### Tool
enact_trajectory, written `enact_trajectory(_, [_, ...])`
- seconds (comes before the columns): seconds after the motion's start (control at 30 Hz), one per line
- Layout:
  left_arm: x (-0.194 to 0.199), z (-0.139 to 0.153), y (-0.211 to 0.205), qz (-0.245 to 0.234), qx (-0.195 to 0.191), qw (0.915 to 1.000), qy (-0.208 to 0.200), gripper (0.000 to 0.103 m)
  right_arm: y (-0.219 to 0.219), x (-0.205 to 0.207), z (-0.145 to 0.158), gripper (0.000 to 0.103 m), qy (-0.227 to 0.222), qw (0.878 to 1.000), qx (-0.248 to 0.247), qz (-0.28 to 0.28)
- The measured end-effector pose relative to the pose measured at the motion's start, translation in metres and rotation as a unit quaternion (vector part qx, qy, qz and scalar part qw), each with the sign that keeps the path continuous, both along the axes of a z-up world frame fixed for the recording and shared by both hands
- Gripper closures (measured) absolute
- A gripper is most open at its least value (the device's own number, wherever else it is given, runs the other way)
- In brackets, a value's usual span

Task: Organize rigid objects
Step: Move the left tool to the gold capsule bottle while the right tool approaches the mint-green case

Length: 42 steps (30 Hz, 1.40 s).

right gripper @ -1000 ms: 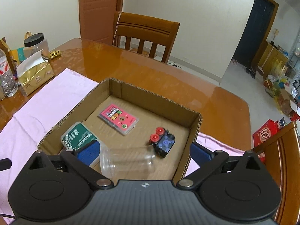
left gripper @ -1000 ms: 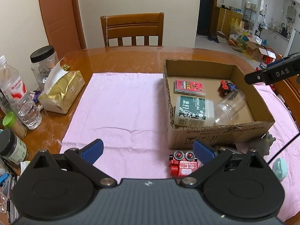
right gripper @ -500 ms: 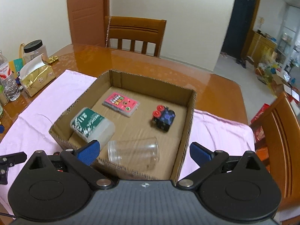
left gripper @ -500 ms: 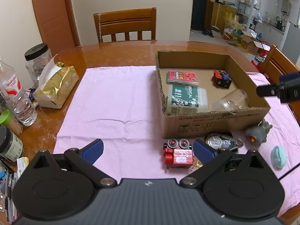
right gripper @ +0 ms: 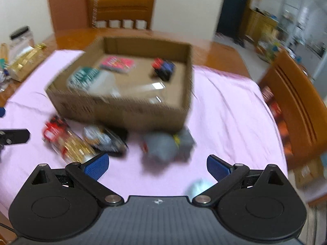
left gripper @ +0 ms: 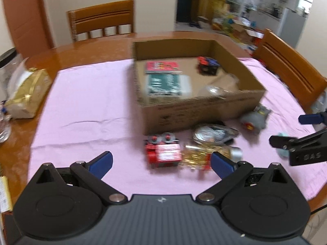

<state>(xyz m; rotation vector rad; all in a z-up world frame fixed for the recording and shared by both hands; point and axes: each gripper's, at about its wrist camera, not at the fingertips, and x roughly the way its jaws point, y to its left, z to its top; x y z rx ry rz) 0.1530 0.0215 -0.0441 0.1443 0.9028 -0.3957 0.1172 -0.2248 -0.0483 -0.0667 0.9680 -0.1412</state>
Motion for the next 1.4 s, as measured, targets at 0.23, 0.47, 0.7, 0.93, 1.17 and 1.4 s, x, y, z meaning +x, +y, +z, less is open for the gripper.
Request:
enact_trajectory(0.23, [-0.008,-0.004,-0.025,-0.019,0.007,0.9998,0.002,0.002,-0.043,-0.029,-0.034,0.000,0.024,0.998,-0.003,-0.059])
enact_trajectory(0.47, [-0.011,-0.008,-0.047,0.006,0.026,0.9996,0.013,0.002,-0.065,-0.014,-0.054,0.000,0.020,0.998,0.011,-0.054])
enact_trajectory(0.7, [-0.007,-0.016,-0.061,0.004,0.039,0.9990,0.022,0.002,-0.076,-0.001,-0.066,0.000,0.016,0.999,0.020,-0.032])
enact_trajectory(0.93, [-0.007,-0.023,-0.074,-0.025,0.056,0.9978,0.024,0.002,-0.099,-0.018,-0.070,0.000,0.026,0.998,0.037,-0.033])
enact_trajectory(1.17, [-0.005,-0.031,-0.081,-0.051,0.071,0.9961,0.011,0.002,-0.102,-0.027,-0.071,0.000,0.024,0.999,0.039,-0.008])
enact_trajectory(1.4, [0.000,-0.044,-0.090,-0.079,0.069,0.9944,0.013,0.002,-0.100,-0.028,-0.072,0.000,0.015,0.999,0.038,-0.013])
